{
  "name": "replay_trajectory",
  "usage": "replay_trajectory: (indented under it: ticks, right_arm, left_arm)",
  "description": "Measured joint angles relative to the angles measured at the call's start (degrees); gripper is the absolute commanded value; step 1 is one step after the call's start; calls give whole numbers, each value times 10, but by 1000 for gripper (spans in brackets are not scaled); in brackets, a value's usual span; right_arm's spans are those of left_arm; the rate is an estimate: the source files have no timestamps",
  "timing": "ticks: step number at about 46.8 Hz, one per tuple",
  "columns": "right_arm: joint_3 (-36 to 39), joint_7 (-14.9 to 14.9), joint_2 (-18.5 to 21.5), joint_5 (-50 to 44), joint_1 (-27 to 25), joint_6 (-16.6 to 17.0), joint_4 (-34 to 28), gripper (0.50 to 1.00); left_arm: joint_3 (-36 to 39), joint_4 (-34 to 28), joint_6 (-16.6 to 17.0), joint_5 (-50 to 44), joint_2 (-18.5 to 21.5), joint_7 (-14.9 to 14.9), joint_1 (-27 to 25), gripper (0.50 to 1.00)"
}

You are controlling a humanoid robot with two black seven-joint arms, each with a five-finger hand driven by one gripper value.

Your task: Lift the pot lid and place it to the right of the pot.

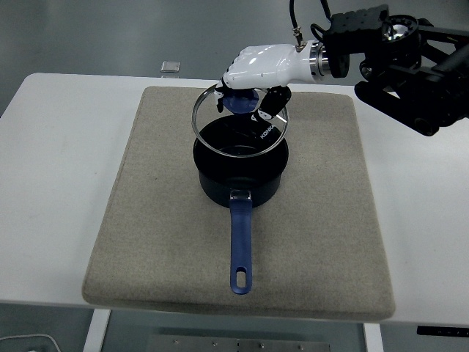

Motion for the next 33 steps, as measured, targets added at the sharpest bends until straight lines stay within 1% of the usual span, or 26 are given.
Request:
replay_trajectory:
  ticks: [11, 23, 33]
  right_arm:
    - [1, 0, 4, 1, 1, -4, -51, 500]
    - [0, 0, 21, 5, -1, -7, -137, 500]
    - [-4, 0, 22, 21, -3, -7, -195, 500]
  left_arm:
    - [0, 0, 0, 0, 0, 0, 0, 1000]
    - [1, 0, 0, 0, 0, 0, 0, 1000]
    - [0, 0, 0, 0, 0, 0, 0, 1000]
